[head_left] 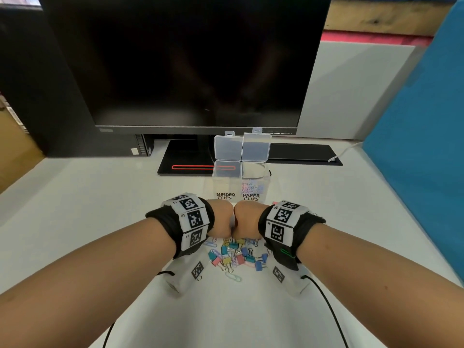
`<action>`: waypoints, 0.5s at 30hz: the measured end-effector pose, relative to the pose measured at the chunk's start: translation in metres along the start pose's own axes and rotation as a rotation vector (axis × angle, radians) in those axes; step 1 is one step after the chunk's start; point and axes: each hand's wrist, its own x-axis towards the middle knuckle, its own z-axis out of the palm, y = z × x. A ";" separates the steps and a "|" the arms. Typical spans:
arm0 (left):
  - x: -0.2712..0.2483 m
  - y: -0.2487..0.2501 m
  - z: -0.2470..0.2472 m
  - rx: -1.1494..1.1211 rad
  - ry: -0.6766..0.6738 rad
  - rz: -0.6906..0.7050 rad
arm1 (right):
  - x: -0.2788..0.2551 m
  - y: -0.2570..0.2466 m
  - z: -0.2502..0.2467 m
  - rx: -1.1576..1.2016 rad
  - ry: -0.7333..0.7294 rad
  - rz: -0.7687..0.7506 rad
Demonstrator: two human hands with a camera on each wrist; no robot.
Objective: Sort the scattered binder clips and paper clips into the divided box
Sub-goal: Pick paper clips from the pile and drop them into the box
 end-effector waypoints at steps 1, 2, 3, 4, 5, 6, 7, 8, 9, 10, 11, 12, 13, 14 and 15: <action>-0.003 0.000 0.000 -0.030 -0.002 0.004 | 0.000 0.000 0.000 -0.017 -0.014 -0.002; -0.006 0.000 0.000 -0.059 -0.012 0.009 | -0.001 -0.001 0.000 -0.044 -0.041 0.002; -0.009 0.000 0.000 -0.092 -0.027 0.017 | -0.003 -0.003 -0.001 -0.078 -0.065 0.006; -0.012 -0.002 -0.001 -0.130 -0.036 0.013 | -0.006 -0.004 -0.003 -0.105 -0.084 0.007; -0.016 -0.005 -0.002 -0.163 -0.038 -0.002 | -0.009 -0.006 -0.005 -0.123 -0.098 0.003; -0.018 -0.010 -0.003 -0.230 -0.040 -0.018 | -0.013 -0.004 -0.006 -0.116 -0.106 0.000; -0.020 -0.015 -0.003 -0.359 -0.044 -0.031 | -0.018 0.000 -0.010 -0.074 -0.107 0.010; -0.022 -0.022 -0.002 -0.553 -0.065 -0.061 | -0.021 0.005 -0.014 -0.004 -0.110 0.036; -0.024 -0.028 -0.003 -0.754 -0.098 -0.087 | -0.024 0.013 -0.018 0.096 -0.122 0.068; -0.029 -0.032 -0.004 -0.926 -0.145 -0.106 | -0.027 0.022 -0.023 0.237 -0.145 0.103; -0.032 -0.037 -0.004 -1.051 -0.179 -0.115 | -0.030 0.031 -0.029 0.411 -0.174 0.141; -0.034 -0.042 -0.004 -1.133 -0.203 -0.115 | -0.032 0.038 -0.035 0.596 -0.198 0.173; -0.036 -0.045 -0.005 -1.188 -0.223 -0.104 | -0.034 0.045 -0.043 0.755 -0.207 0.194; -0.036 -0.046 -0.005 -1.223 -0.230 -0.091 | -0.035 0.052 -0.050 0.873 -0.195 0.206; -0.036 -0.047 -0.006 -1.240 -0.227 -0.082 | -0.036 0.057 -0.059 0.938 -0.164 0.213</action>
